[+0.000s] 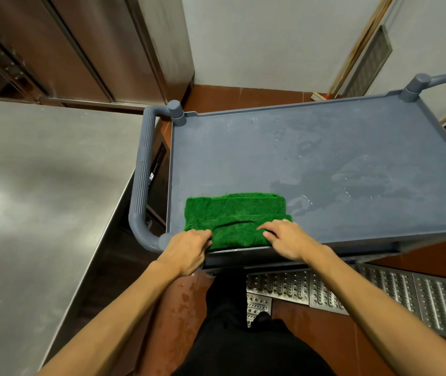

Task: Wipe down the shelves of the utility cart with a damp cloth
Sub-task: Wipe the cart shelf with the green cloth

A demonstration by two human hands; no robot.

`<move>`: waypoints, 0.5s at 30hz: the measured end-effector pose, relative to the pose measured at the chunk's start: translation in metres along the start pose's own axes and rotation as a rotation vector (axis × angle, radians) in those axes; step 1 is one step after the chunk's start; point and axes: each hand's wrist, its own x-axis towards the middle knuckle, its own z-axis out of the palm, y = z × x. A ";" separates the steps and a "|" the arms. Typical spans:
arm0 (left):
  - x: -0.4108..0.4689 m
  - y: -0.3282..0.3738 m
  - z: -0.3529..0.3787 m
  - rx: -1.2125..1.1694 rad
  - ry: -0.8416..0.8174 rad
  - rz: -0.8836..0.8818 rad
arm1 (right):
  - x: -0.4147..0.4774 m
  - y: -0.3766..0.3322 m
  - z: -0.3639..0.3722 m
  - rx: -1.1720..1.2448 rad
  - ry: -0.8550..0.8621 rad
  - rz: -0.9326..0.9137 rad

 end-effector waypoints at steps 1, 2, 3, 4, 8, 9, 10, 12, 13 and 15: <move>-0.002 0.001 0.000 -0.005 -0.002 -0.007 | -0.001 -0.001 -0.001 -0.002 -0.008 0.005; -0.003 0.003 -0.001 -0.014 -0.004 -0.015 | -0.002 -0.002 -0.002 -0.004 -0.017 0.011; -0.003 0.004 -0.002 -0.023 -0.007 -0.021 | -0.003 -0.004 -0.003 -0.005 -0.028 0.013; -0.004 0.005 -0.003 -0.029 -0.012 -0.027 | -0.004 -0.006 -0.005 -0.008 -0.042 0.015; -0.007 0.008 -0.005 -0.025 -0.027 -0.035 | -0.007 -0.013 -0.010 -0.013 -0.087 0.046; -0.008 0.008 -0.006 -0.023 -0.034 -0.035 | -0.006 -0.013 -0.011 -0.001 -0.090 0.055; -0.008 0.008 -0.007 -0.022 -0.044 -0.035 | -0.005 -0.013 -0.012 0.017 -0.090 0.064; -0.007 0.007 -0.011 -0.025 -0.060 -0.043 | -0.004 -0.012 -0.017 0.056 -0.086 0.075; -0.006 0.007 -0.015 -0.028 -0.056 -0.050 | -0.004 -0.011 -0.020 0.073 -0.079 0.072; -0.002 0.005 -0.024 -0.038 -0.029 -0.063 | -0.005 -0.009 -0.028 0.109 -0.046 0.056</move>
